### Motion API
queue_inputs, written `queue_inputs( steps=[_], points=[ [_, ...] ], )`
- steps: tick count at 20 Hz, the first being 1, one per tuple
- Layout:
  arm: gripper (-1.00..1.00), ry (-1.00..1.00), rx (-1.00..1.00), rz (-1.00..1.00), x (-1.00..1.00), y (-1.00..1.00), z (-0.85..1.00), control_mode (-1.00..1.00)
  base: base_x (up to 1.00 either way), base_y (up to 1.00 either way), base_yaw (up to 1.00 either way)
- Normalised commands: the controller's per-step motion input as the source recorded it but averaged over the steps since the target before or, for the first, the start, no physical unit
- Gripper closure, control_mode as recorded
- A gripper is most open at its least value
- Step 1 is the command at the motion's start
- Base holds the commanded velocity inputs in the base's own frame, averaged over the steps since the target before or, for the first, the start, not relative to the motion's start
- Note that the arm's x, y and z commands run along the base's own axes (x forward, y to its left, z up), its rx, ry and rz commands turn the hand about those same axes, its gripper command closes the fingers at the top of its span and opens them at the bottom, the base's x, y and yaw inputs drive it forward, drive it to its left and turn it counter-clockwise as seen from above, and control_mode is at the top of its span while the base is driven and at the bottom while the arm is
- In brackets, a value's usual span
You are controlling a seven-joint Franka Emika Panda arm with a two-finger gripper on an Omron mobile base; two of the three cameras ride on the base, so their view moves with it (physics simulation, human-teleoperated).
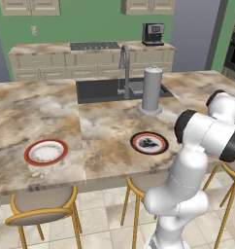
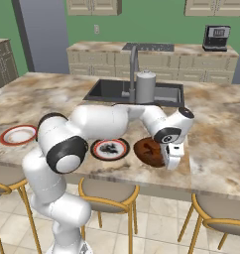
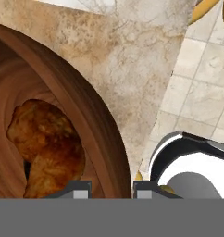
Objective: Pick the chicken drumstick and sweet potato from their plates and place them in the bowl. Then put the bowl in the fridge.
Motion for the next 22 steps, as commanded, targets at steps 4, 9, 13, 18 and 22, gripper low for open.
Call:
queue_inputs(
  steps=[4, 9, 13, 18, 22],
  points=[
    [1.00, -0.08, 0.01, -0.20, -0.26, 0.28, 0.32, -1.00, 0.00, 0.00, 0.00],
    [1.00, -0.06, -0.06, -0.15, -0.29, 0.39, 0.31, -1.00, 0.00, 0.00, 0.00],
    [1.00, -0.04, -0.15, -0.12, -0.31, 0.46, 0.11, -1.00, 0.00, 0.00, 0.00],
    [1.00, -0.07, -0.17, -0.12, -0.27, 0.50, 0.09, -1.00, 0.00, 0.00, 0.00],
    [1.00, -0.10, -0.06, -0.12, -0.19, 0.44, 0.31, -1.00, 0.00, 0.00, 0.00]
  ],
)
